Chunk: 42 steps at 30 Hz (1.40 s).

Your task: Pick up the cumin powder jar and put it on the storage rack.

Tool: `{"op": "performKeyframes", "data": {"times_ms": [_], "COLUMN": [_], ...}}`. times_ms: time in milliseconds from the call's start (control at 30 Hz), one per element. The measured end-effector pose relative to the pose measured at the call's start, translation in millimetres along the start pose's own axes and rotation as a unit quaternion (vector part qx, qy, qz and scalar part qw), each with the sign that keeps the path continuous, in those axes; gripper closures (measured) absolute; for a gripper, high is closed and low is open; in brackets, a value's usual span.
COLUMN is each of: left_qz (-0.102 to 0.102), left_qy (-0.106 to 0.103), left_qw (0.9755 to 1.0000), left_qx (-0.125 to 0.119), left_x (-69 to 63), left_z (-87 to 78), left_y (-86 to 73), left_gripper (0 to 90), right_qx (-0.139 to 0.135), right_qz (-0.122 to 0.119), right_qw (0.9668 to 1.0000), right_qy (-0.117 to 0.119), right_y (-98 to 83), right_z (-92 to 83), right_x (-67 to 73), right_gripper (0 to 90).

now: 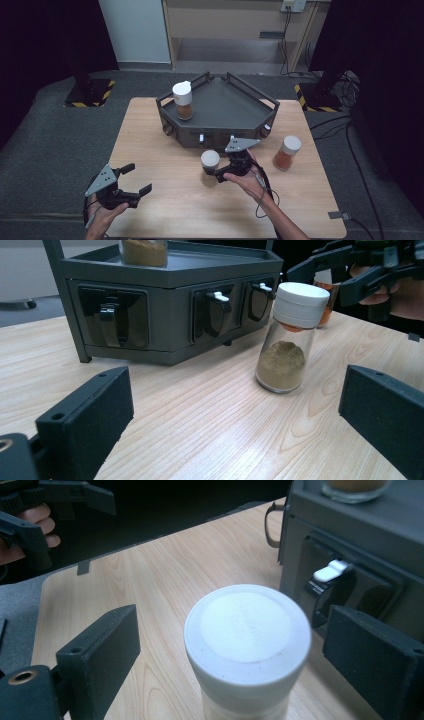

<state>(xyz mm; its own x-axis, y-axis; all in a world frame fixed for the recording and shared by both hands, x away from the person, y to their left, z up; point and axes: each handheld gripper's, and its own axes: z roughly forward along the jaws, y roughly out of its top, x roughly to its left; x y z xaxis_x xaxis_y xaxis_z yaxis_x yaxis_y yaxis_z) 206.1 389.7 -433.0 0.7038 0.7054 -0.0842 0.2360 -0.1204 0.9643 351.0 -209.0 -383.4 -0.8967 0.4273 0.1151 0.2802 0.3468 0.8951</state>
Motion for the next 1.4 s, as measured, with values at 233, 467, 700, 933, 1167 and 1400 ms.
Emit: {"op": "performKeyframes", "data": {"times_ms": [233, 467, 700, 933, 1167, 1400], "left_qz": [0.000, 0.000, 0.000, -0.001, -0.002, -0.003], "left_qy": [0.000, -0.001, -0.001, -0.001, -0.002, -0.003], "left_qw": [1.0000, 1.0000, 1.0000, 1.0000, 1.0000, 1.0000], "left_qx": [0.000, 0.001, 0.001, 0.001, 0.001, 0.002], "left_x": [0.1, 0.0, -0.1, 0.1, 0.6, 0.6], "left_z": [-0.1, 0.1, 0.1, 0.0, 0.2, 0.3], "left_y": [0.0, 0.1, 0.2, 0.1, 0.0, 0.1], "left_gripper": [0.0, 0.0, 0.0, 0.0, 0.0, 0.0], "right_qx": [0.012, 0.016, 0.015, 0.015, 0.023, 0.024], "right_qz": [0.004, -0.010, -0.013, -0.014, -0.020, -0.026], "right_qw": [0.9999, 0.9995, 0.9993, 0.9994, 0.9993, 0.9993], "right_qy": [0.003, -0.027, -0.031, -0.027, -0.021, -0.008], "right_y": [-2.2, -5.2, -5.1, -5.0, -0.6, 3.6], "right_z": [13.4, 15.6, 15.9, 15.4, 15.0, 11.2], "right_x": [-1.6, 6.3, 8.7, 6.9, 4.1, 0.0], "right_gripper": [14.4, 32.9, 33.3, 33.4, 33.5, 33.5]}}
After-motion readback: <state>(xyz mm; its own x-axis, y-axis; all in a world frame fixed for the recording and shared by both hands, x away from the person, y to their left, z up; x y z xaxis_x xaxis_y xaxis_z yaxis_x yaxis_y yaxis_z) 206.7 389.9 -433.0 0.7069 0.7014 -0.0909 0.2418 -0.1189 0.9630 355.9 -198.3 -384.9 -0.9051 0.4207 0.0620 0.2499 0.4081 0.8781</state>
